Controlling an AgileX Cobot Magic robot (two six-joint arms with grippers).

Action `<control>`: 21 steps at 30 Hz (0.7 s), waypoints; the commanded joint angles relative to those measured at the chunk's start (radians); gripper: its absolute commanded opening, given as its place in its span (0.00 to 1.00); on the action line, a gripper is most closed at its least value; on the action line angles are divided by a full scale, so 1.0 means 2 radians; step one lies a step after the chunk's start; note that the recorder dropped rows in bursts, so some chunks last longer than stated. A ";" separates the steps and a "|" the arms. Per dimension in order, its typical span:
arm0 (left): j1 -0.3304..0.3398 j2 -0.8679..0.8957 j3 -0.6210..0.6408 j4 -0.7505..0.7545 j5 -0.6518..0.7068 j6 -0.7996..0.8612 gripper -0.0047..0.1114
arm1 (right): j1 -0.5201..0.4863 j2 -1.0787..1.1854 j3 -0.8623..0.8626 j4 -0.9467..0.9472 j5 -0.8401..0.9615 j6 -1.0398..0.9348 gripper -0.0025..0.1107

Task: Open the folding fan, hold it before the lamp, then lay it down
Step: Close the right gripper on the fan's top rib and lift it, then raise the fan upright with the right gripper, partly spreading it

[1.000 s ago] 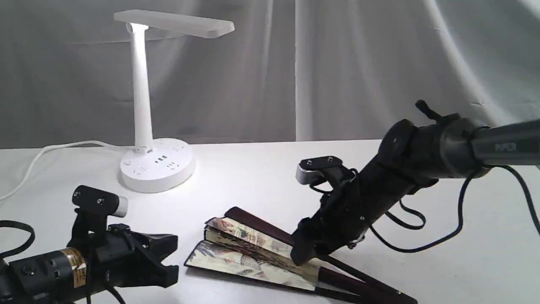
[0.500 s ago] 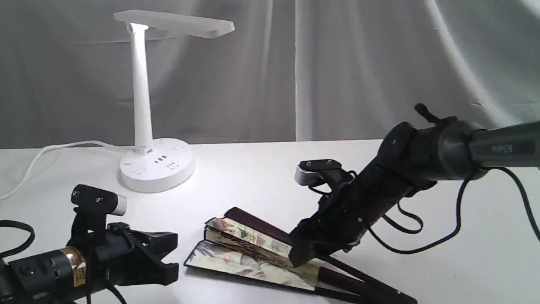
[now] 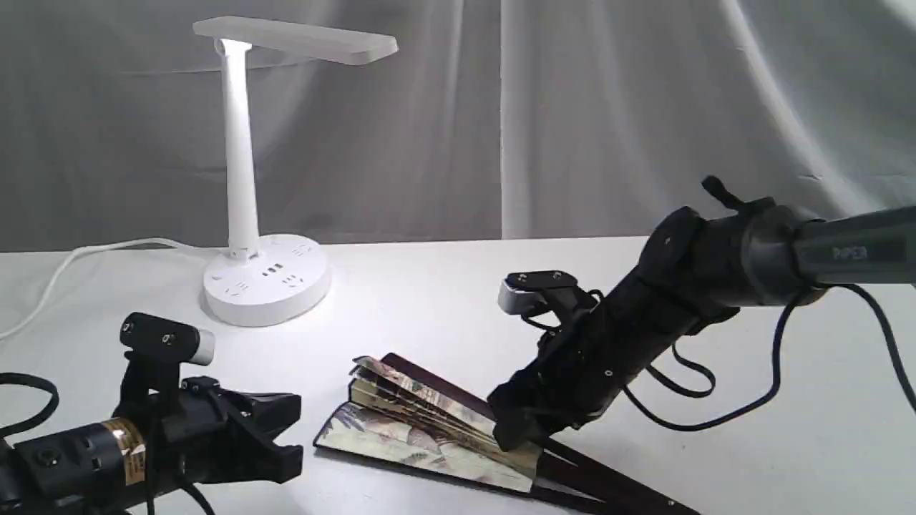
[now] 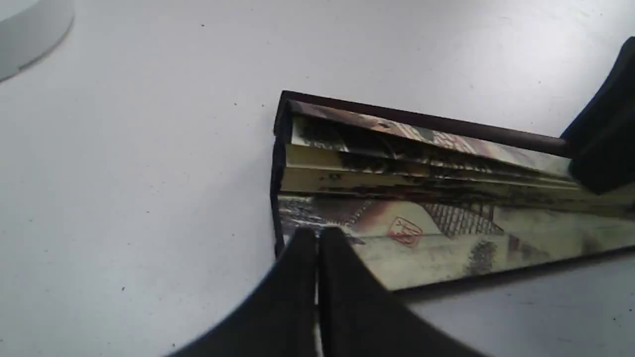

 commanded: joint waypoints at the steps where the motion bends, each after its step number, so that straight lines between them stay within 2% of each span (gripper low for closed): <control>1: -0.002 0.001 -0.001 -0.004 -0.006 -0.005 0.04 | 0.002 0.000 0.000 -0.003 -0.017 -0.003 0.14; 5: -0.002 0.001 -0.001 -0.004 -0.006 -0.005 0.04 | 0.002 0.000 0.000 0.004 -0.022 -0.004 0.02; 18: -0.002 0.001 -0.001 -0.004 -0.005 -0.007 0.04 | 0.002 -0.042 0.000 0.053 0.005 -0.007 0.02; 21: -0.002 0.001 -0.001 -0.025 -0.005 -0.007 0.04 | 0.002 -0.053 0.000 0.062 0.017 -0.007 0.02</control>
